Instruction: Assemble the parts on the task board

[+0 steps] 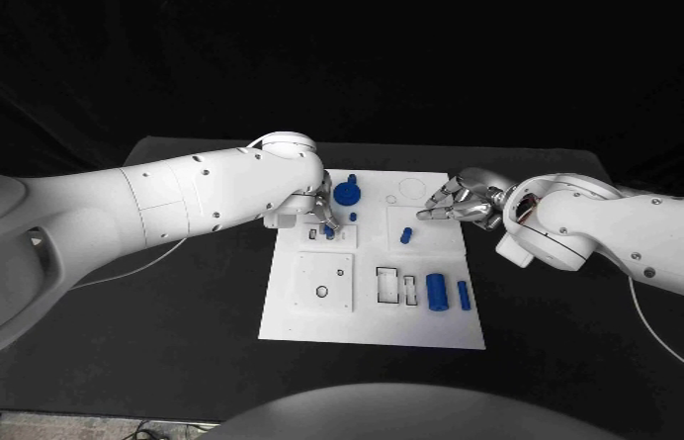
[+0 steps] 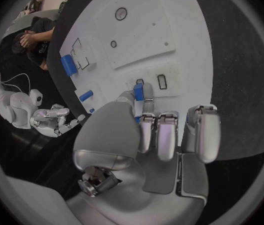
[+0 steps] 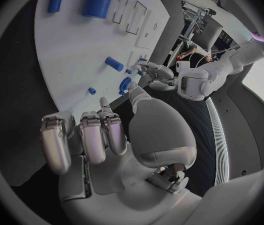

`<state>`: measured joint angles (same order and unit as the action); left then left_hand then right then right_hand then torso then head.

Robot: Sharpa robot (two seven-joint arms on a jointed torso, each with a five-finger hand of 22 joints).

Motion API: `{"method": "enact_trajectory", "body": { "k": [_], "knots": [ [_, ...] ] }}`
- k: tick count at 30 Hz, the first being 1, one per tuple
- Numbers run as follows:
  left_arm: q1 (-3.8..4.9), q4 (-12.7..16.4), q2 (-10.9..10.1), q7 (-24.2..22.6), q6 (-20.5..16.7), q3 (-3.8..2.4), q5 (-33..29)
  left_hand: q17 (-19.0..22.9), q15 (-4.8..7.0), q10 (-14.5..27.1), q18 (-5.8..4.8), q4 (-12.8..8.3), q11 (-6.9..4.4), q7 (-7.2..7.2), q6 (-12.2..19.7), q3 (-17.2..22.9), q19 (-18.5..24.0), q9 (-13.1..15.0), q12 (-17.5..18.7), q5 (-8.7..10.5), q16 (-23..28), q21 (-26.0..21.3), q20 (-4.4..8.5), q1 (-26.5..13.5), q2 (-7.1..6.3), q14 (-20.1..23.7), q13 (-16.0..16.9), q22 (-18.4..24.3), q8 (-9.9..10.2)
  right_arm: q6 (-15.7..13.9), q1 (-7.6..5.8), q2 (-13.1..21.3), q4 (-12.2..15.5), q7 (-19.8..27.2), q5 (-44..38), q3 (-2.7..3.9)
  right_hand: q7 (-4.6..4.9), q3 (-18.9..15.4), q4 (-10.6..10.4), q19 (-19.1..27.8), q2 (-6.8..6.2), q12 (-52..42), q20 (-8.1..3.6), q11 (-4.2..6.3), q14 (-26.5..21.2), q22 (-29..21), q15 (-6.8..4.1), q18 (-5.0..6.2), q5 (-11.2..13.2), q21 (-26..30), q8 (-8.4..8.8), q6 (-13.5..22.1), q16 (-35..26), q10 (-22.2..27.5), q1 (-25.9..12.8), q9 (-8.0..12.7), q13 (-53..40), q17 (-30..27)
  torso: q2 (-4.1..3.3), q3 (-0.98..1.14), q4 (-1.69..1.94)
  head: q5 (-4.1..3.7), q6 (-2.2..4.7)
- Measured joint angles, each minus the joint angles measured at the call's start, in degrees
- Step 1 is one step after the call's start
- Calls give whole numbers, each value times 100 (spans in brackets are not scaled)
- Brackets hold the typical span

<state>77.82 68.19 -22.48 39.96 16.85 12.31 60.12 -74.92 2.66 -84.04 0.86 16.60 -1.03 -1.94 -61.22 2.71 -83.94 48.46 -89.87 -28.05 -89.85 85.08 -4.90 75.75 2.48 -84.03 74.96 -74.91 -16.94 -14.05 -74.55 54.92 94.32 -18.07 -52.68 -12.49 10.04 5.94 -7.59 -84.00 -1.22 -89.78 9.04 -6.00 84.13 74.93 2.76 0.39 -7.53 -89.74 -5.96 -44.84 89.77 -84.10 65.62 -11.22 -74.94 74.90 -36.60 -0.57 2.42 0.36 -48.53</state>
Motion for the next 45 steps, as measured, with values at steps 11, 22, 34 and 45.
{"method": "enact_trajectory", "body": {
  "k": [11,22,34,45],
  "knots": [
    [-5,-21,15,0,7,-2,-30,1,0,0,0,16,0,-2,0,15,7,-1,0,27,0,0,7,-1,-1,0,0,0,13,1,0,-1,-1,-2,0,0,0,0,0,0,0,0,0,0,0,-1,0,0,0,0,0,0,0,0,0,1,1,4,0,1,-1,-4,-7],
    [-10,-18,15,0,24,-4,-41,1,0,0,0,3,0,-4,1,29,7,-5,0,27,0,0,7,-2,-2,0,0,0,24,3,0,-7,-4,-4,0,0,0,0,0,0,0,0,0,0,0,-1,0,0,0,0,0,0,0,0,0,1,2,4,2,2,3,-7,-8],
    [-15,4,-8,-3,49,-3,-49,1,0,0,-1,2,0,-13,10,29,7,-3,0,27,0,0,7,-10,-10,0,0,0,37,6,0,-20,-13,-5,0,0,21,0,0,0,23,0,0,-20,-21,-2,21,0,0,0,-24,21,0,21,-23,-7,2,3,5,2,3,13,-8],
    [-15,6,-9,-3,79,-4,-50,1,0,0,-1,8,0,-23,20,35,7,-2,0,32,0,0,7,-13,-13,0,0,0,37,8,3,-25,-23,-7,0,0,21,0,0,0,23,0,0,-20,-21,-2,21,0,0,0,-23,21,0,20,-23,-6,3,3,2,1,-1,8,-7]
  ]
}}
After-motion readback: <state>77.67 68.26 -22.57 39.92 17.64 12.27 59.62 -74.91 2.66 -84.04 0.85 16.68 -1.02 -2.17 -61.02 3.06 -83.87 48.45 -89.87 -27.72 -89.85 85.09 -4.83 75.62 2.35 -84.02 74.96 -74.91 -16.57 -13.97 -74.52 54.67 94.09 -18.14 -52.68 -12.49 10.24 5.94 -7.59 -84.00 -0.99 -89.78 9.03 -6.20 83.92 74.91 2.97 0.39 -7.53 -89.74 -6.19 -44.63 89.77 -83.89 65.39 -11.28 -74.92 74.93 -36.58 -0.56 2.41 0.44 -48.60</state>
